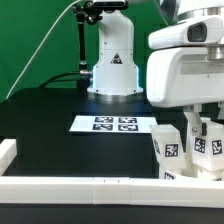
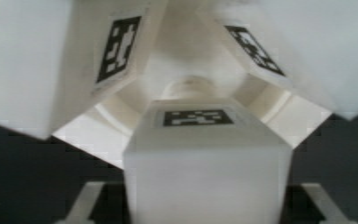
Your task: Assemble stool
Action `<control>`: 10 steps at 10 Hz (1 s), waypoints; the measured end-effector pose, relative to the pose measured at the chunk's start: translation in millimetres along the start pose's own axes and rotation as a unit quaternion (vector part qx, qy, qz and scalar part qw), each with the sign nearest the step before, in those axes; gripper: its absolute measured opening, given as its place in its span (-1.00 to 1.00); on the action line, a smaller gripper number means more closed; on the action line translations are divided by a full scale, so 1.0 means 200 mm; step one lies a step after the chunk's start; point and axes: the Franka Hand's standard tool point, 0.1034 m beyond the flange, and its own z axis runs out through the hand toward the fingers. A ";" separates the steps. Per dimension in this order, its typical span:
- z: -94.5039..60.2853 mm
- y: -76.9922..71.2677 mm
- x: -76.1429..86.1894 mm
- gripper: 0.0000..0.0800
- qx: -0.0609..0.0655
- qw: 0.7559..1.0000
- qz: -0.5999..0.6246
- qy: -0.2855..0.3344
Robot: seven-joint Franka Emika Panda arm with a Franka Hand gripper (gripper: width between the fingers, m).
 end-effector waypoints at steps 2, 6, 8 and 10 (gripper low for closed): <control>0.00 0.00 0.00 -0.16 0.001 0.999 0.042 0.000; 0.00 0.01 -0.01 -0.15 0.005 0.967 0.255 0.000; 0.01 -0.02 0.00 -0.15 0.007 0.934 0.358 0.003; 0.01 -0.02 0.00 -0.15 0.007 0.915 0.403 0.003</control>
Offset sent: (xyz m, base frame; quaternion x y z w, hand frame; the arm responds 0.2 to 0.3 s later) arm -0.0043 0.0041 -0.0092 0.0306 -0.0156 0.2461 0.9686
